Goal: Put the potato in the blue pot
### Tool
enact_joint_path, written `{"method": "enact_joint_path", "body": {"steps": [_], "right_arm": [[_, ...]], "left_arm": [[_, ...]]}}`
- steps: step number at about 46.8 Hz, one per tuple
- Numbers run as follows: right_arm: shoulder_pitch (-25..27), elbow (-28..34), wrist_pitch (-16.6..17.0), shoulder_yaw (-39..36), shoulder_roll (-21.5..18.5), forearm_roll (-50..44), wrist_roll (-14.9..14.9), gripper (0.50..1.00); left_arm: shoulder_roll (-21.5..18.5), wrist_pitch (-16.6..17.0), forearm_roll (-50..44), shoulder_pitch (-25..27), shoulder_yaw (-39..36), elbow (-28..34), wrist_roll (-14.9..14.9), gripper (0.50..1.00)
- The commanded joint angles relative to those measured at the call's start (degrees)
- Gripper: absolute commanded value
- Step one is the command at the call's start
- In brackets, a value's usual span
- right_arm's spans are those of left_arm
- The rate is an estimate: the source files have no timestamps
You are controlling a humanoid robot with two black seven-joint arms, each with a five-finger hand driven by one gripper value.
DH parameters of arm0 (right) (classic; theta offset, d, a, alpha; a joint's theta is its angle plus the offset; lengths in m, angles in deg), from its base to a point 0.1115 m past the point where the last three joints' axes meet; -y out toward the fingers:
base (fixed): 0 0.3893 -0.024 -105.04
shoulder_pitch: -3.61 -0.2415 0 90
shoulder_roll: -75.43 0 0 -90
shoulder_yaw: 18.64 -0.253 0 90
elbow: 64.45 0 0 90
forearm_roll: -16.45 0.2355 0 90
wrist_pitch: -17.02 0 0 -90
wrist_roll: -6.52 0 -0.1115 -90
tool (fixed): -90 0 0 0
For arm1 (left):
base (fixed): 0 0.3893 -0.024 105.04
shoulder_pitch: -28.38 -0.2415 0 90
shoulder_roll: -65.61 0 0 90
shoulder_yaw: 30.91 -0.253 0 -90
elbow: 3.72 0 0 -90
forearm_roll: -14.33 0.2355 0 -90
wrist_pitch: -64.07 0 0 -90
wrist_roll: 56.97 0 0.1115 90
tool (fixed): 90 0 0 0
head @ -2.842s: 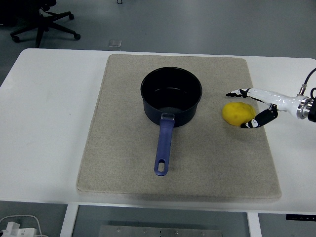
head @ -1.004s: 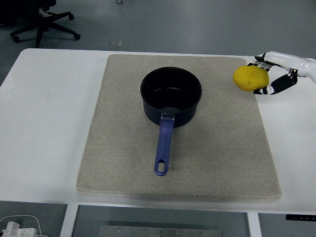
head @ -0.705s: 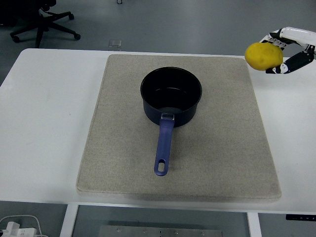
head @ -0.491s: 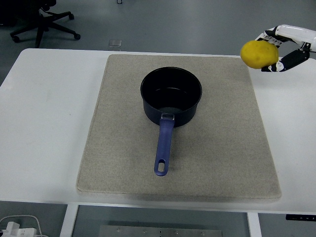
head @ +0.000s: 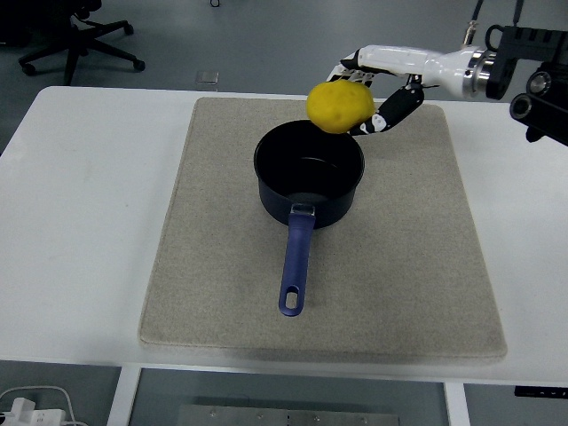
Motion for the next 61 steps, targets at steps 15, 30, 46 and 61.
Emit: {"method": "enact_joint_path", "body": {"steps": [15, 30, 46, 61], "right_arm": [[0.43, 2.36, -0.28, 0.8, -5.87, 0.1, -1.17, 0.5], [1.75, 4.56, -0.54, 0.45, -7.54, 0.45, -1.61, 0.5], [2.98, 4.56, -3.09, 0.71, -7.89, 0.45, -3.9, 0.928], [3.42, 4.56, -3.27, 0.19, -7.01, 0.54, -3.9, 0.928]], "left_arm": [[0.0, -0.07, 0.0, 0.01, 0.0, 0.0, 0.0, 0.994], [0.0, 0.02, 0.0, 0.01, 0.0, 0.0, -0.01, 0.994], [0.0, -0.07, 0.0, 0.01, 0.0, 0.0, 0.0, 0.994], [0.0, 0.02, 0.0, 0.01, 0.0, 0.0, -0.01, 0.994]]}}
